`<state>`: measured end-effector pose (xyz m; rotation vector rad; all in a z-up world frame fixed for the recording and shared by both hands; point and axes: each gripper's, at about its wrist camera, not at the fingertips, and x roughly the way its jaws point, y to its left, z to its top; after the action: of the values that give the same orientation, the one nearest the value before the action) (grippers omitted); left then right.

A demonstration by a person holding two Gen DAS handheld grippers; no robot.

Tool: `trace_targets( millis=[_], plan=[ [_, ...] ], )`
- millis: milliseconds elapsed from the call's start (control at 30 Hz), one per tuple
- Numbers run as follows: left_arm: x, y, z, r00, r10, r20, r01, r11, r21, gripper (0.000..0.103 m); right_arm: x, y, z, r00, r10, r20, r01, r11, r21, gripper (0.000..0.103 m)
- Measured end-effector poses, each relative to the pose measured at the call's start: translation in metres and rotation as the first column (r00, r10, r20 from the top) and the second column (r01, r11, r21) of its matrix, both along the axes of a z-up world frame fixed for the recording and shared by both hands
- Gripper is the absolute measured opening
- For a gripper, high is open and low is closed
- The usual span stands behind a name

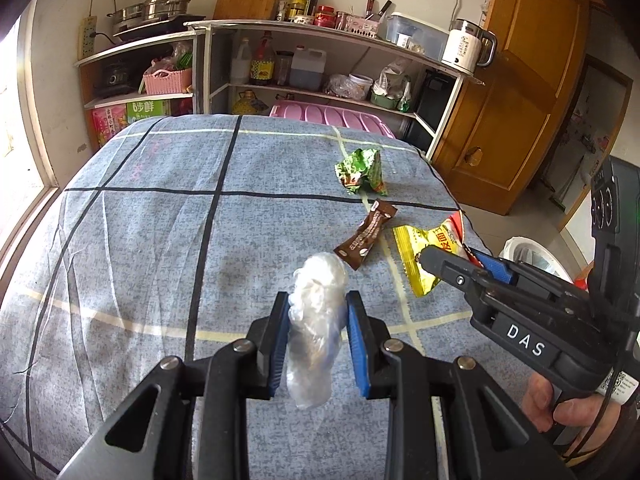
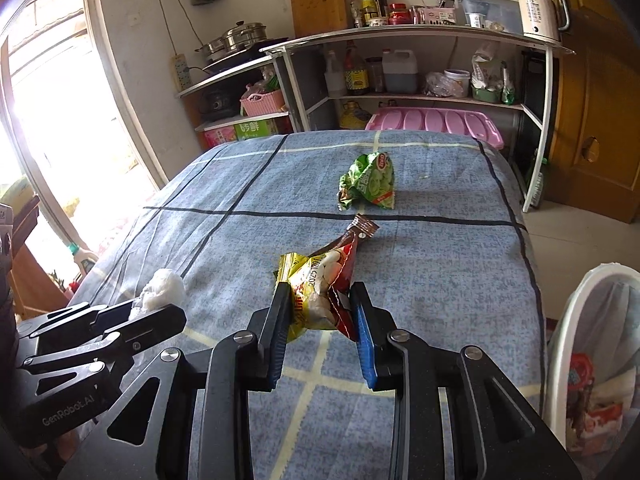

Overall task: Collect trash
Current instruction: 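Carry the tissue and yellow snack bag over the white bin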

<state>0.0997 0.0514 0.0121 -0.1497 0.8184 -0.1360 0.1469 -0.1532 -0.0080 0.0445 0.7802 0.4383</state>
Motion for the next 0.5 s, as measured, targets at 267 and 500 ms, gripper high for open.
trace_targets(
  millis=[267,500],
  plan=[
    [-0.004,-0.034,0.012,0.998,-0.059,0.026,0.059,0.998,0.014,0.029,-0.018,-0.038,0.012,0.998,-0.063,0.028,0.063,0.998,0.021,0.031],
    [-0.003,-0.068,0.02,0.992,-0.122,0.044,0.121,0.992,0.031,0.029,-0.028,-0.075,0.017,0.991,-0.125,0.038,0.124,0.992,0.038,0.031]
  ],
)
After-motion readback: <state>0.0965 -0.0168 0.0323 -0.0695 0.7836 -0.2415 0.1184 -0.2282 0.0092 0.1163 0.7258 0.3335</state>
